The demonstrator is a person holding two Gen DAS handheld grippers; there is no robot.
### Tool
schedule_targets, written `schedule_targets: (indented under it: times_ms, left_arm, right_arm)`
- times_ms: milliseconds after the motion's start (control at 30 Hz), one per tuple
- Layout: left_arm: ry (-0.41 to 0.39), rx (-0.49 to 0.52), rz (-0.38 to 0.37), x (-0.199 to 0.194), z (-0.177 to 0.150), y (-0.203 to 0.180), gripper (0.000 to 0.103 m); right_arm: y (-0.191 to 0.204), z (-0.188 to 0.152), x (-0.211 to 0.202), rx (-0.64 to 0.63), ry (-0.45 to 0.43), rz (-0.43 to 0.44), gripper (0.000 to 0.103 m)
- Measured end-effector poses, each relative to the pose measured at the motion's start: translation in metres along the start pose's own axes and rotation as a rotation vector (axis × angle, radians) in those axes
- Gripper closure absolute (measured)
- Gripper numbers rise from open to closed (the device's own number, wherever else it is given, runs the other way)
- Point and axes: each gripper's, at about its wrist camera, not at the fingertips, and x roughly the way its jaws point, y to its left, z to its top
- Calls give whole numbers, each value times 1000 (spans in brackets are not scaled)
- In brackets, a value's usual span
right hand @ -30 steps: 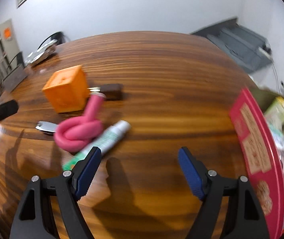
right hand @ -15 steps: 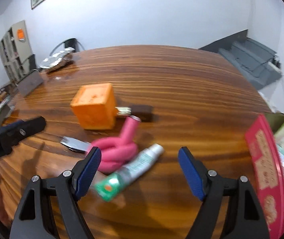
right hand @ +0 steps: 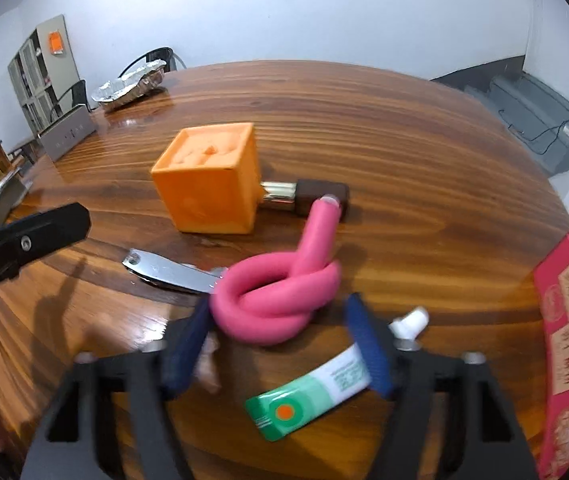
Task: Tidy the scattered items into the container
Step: 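Grasp the orange rubber cube with the left tool while the right tool grasps the pink knotted toy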
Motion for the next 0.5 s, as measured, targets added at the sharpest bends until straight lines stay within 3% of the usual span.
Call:
schedule_targets:
  times_ms: [200, 333, 367, 467, 500]
  left_arm:
    - [12, 14, 9, 5, -3, -3, 13]
    - [16, 28, 16, 7, -4, -6, 13]
    - [16, 30, 18, 7, -4, -6, 13]
    - [16, 35, 25, 9, -3, -8, 13]
    - [15, 37, 29, 10, -3, -10, 13]
  right_arm:
    - [-27, -12, -13, 26, -1, -10, 53]
    - [-46, -16, -19, 73, 0, 33, 52]
    - [-48, -15, -19, 86, 2, 43, 49]
    - [-57, -13, -20, 130, -5, 64, 29]
    - [-57, -12, -21, 136, -13, 65, 28]
